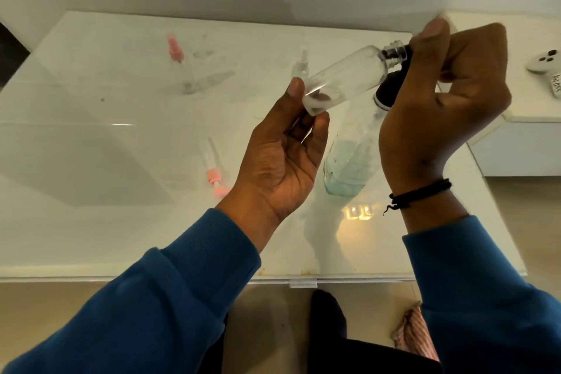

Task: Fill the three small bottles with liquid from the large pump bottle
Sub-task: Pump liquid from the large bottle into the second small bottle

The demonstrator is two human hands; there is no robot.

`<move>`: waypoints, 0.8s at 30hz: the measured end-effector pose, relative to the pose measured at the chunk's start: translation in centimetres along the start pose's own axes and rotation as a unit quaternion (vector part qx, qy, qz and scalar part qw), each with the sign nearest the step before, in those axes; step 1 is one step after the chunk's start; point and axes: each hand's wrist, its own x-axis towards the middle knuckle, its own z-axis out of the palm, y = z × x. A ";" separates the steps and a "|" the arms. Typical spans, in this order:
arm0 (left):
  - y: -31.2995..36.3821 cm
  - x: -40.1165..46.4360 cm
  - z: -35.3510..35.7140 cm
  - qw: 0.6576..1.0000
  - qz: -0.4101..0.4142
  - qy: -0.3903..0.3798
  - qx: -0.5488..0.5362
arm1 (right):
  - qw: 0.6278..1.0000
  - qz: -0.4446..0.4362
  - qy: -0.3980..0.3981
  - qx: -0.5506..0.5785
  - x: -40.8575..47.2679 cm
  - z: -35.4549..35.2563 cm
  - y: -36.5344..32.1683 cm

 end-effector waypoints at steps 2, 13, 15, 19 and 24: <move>0.0 0.0 0.0 1.000 -0.001 0.000 0.000 | 1.000 0.002 -0.009 0.000 -0.1 -0.2 0.1; 0.0 -0.2 0.2 1.000 -0.001 -0.008 -0.001 | 1.000 0.017 -0.025 0.007 0.2 -0.1 -0.2; 0.0 -0.1 0.1 1.000 0.001 -0.010 0.004 | 1.000 0.016 -0.017 0.003 0.7 0.0 -0.2; 0.0 -0.1 0.2 1.000 0.000 -0.006 0.006 | 1.000 0.012 -0.003 0.000 0.3 0.1 0.0; 0.0 -0.1 0.1 1.000 -0.001 -0.005 0.005 | 1.000 0.013 -0.007 0.005 0.4 -0.2 0.1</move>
